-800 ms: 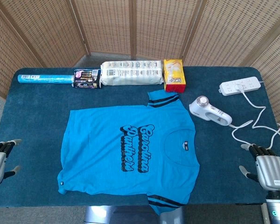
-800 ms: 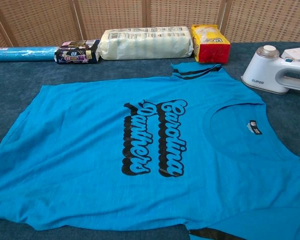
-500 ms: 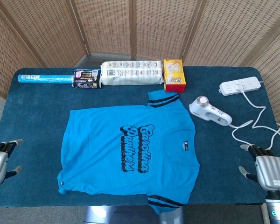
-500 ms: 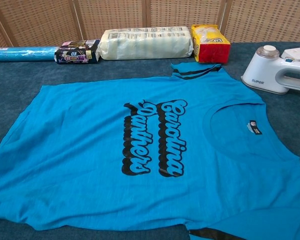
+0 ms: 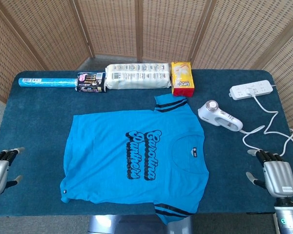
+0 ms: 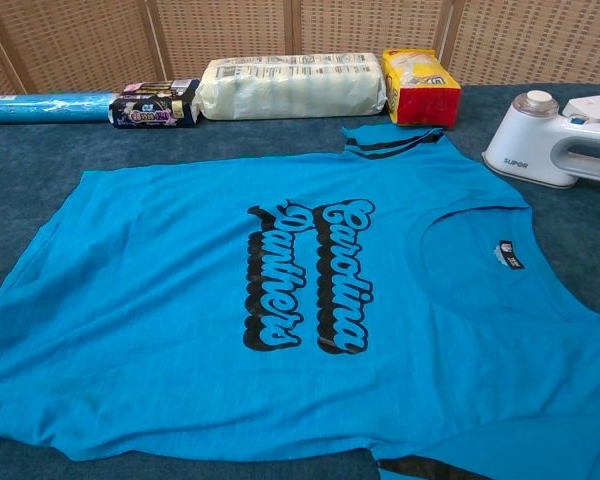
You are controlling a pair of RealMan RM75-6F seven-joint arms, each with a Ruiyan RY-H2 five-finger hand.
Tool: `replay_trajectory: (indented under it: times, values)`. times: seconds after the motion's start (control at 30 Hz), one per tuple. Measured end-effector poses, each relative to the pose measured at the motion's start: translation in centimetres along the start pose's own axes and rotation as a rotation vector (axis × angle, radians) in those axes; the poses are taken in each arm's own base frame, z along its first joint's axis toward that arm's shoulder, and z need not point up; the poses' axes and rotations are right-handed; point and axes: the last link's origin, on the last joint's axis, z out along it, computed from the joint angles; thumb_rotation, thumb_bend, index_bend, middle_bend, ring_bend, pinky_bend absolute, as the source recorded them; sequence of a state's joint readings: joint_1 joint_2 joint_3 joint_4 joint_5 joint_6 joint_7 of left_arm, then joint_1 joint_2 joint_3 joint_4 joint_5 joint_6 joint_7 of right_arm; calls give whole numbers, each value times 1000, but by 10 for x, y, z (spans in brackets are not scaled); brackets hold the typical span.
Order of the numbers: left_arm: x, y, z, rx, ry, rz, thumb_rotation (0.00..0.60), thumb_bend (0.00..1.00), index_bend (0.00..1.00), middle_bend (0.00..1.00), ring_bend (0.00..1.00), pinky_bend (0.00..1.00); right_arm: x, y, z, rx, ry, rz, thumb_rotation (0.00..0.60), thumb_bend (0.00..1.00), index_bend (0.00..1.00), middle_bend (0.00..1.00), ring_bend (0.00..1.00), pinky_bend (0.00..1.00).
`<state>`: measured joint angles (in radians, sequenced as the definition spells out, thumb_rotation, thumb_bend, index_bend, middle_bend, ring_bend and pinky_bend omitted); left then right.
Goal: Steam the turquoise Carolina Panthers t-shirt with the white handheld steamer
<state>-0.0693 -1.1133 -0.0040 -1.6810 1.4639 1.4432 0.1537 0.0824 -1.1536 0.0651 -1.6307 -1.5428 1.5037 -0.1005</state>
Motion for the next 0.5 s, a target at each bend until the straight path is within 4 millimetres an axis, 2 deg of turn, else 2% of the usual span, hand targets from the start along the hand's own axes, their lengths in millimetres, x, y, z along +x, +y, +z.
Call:
replay_trajectory:
  times: [0.23,0.5]
  values:
    - [-17,5,-5,-25,-139,8,600,102,224,308,255,291,-1,-1,-1,-1,2,6,596,231,301,380,399,386]
    - [-45,30,-12,-127,-287,-2,600,108,224,290,240,290,1,1,-5,-5,9,11,595,231,301,380,400,386]
